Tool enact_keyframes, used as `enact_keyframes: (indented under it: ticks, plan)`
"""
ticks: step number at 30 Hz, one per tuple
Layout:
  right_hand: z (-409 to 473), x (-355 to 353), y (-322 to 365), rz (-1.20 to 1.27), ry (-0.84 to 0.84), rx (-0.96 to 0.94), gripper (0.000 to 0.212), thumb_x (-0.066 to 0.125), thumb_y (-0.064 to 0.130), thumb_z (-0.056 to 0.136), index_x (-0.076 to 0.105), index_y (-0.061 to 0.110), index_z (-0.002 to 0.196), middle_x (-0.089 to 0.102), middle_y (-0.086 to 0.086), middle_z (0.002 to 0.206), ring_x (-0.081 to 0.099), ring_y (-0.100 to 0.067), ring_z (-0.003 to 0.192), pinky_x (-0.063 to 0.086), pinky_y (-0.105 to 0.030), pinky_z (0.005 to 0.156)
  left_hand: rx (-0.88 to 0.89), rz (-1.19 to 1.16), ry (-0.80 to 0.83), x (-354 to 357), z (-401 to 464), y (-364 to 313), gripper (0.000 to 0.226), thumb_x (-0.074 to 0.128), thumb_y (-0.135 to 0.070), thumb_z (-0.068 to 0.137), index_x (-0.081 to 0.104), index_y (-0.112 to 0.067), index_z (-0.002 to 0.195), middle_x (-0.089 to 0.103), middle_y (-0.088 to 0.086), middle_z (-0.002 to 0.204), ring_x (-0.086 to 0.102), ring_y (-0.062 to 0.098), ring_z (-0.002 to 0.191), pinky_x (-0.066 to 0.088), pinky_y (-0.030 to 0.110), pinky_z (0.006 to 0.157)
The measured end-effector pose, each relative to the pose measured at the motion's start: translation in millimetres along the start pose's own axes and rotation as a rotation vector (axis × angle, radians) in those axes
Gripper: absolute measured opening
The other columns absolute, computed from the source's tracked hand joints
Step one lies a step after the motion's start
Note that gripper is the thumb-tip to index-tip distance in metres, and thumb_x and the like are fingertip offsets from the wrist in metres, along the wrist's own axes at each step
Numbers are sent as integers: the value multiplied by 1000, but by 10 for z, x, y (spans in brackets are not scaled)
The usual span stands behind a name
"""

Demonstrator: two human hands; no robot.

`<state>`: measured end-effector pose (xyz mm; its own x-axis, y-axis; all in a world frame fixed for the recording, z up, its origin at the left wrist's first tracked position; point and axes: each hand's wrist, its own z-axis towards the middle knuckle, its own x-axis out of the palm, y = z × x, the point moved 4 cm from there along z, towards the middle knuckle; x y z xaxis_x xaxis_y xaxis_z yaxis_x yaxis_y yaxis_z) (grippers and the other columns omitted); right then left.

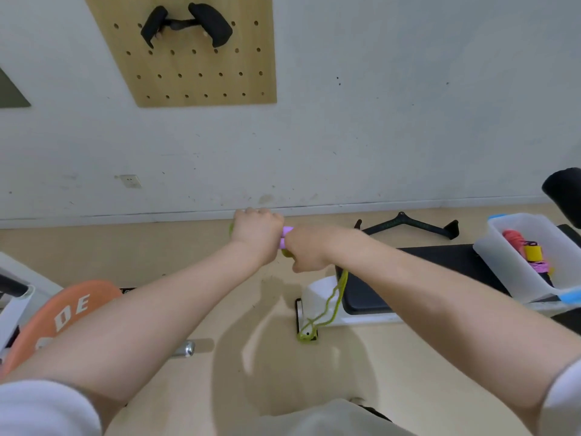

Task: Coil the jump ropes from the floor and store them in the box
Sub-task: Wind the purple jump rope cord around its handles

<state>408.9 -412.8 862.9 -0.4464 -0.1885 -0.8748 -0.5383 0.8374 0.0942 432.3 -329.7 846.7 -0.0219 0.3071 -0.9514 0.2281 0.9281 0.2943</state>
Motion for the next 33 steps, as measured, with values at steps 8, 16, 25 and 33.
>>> enact_keyframes:
  ticks: [8, 16, 25, 33]
  plan:
    - [-305, -417, -369, 143, -330, -125, 42, 81, 46, 61, 47, 23, 56, 42, 7, 50, 35, -9, 47, 27, -26, 49, 455, -46, -57, -276, -268, -225, 36, 49, -17, 88, 44, -17, 123, 49, 3, 122, 47, 26, 110, 33, 31, 85]
    - [-314, -97, -789, 1417, -305, -168, 19, 59, 3, 84, 49, 12, 70, 53, 13, 48, 44, 0, 40, 34, -13, 40, 466, -652, -269, -638, -498, -150, 21, 55, -6, 76, 39, -15, 86, 43, -1, 84, 50, 29, 86, 25, 28, 63]
    - [-38, 183, -461, 837, -476, 143, 34, 34, -7, 87, 28, 16, 61, 29, -1, 63, 30, -14, 59, 26, -22, 53, 195, -842, -269, -530, -204, -34, 54, 55, -8, 73, 34, -13, 124, 61, 12, 85, 55, 34, 78, 48, 39, 69]
    - [93, 467, -107, 947, -176, 208, 28, 31, 10, 95, 32, 16, 67, 32, -1, 59, 33, -15, 51, 23, -20, 44, 12, -676, -90, -59, -50, -60, 56, 59, -14, 76, 31, -9, 125, 60, 15, 99, 58, 35, 88, 47, 38, 67]
